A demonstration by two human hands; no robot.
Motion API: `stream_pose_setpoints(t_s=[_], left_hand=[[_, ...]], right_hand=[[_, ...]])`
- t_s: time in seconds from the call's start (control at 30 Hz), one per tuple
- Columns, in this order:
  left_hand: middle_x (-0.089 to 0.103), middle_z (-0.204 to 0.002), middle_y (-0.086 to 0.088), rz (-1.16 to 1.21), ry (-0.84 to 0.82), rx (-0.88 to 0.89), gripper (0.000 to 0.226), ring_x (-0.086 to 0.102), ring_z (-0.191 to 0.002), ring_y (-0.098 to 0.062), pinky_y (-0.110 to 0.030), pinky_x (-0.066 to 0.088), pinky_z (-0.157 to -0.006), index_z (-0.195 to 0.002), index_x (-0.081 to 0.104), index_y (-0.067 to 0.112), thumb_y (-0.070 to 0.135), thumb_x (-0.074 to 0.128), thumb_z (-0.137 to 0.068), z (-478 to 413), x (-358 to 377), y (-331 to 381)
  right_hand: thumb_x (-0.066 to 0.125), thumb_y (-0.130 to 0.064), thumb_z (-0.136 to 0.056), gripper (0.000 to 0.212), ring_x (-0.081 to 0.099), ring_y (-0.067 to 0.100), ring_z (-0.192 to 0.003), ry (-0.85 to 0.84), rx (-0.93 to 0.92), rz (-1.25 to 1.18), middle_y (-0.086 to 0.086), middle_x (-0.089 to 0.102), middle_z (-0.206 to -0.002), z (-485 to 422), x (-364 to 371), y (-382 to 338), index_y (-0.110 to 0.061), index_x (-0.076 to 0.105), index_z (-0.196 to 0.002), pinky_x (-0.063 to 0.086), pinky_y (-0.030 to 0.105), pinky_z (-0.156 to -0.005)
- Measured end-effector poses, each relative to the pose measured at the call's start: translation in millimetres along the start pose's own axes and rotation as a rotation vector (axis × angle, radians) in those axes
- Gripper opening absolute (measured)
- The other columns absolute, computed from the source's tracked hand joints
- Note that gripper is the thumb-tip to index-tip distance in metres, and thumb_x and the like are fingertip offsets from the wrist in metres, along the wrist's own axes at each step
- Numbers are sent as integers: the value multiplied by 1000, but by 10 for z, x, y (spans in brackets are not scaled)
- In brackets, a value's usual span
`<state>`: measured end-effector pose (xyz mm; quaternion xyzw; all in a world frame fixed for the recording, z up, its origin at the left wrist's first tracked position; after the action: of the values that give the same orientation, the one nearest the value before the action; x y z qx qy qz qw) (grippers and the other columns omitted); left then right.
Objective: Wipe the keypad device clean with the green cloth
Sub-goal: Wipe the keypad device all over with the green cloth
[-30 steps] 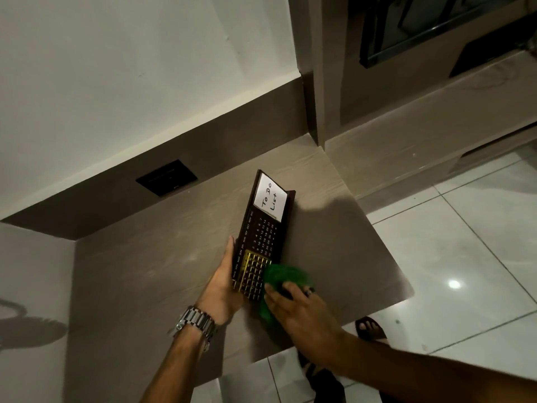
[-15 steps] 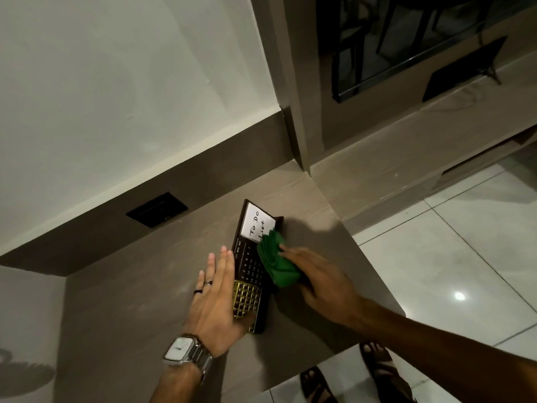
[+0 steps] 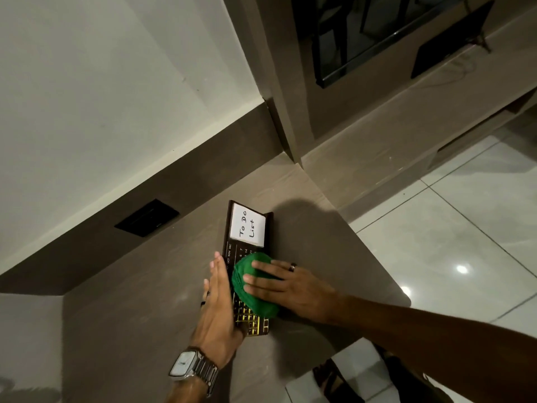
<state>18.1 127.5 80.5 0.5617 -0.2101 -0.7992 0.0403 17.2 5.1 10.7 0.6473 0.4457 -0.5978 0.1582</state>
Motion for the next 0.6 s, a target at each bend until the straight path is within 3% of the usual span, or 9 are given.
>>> stream_pose_setpoints(t_s=[0.13,0.27,0.4,0.53,0.6], left_hand=[[-20,-160,2,22,11,-15,152,-12,-148,-14,-37,-8,-120,-143,-35,27,17,89,-57,-20,-9,-4],[-21,-159,3,55,26,-22,153,-13,-147,-16,-39,-9,-119,-138,-40,33,16,89,-58,-30,-15,-1],[-19,-159,6,75,36,-28,155,-11,-146,-14,-40,-7,-117,-139,-37,38,14,91,-55,-42,26,-51],[-2,-163,-11,14,83,7,148,9,-149,-34,-45,14,-119,-139,-34,44,8,87,-61,-31,21,-70],[-5,-162,-4,65,91,-23,148,7,-149,-33,-51,19,-117,-138,-33,49,8,87,-61,-40,19,-92]], right_hand=[[78,-20,-73,94,6,27,-147,107,94,42,0,25,-157,-262,-310,275,-24,23,-150,29,45,-108],[76,-25,-78,89,10,27,-145,50,250,23,-1,24,-158,-14,-236,351,-26,24,-150,35,49,-105],[79,-19,-76,89,16,30,-144,-1,74,-41,-1,29,-156,65,-83,-46,-25,28,-148,43,53,-100],[77,-11,-77,76,20,31,-143,204,33,0,4,38,-152,-339,-512,194,-20,40,-143,44,49,-95],[76,-12,-77,75,23,31,-142,194,35,55,5,37,-152,-471,-672,436,-20,41,-144,43,45,-93]])
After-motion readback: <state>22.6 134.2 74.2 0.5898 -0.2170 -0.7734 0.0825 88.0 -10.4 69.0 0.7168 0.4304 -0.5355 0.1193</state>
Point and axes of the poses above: each hand's wrist, its own z-axis away from the middle knuckle, its own x-axis out of the palm, y = z × x, the point moved 7 cm from there along -z, towards the middle knuckle
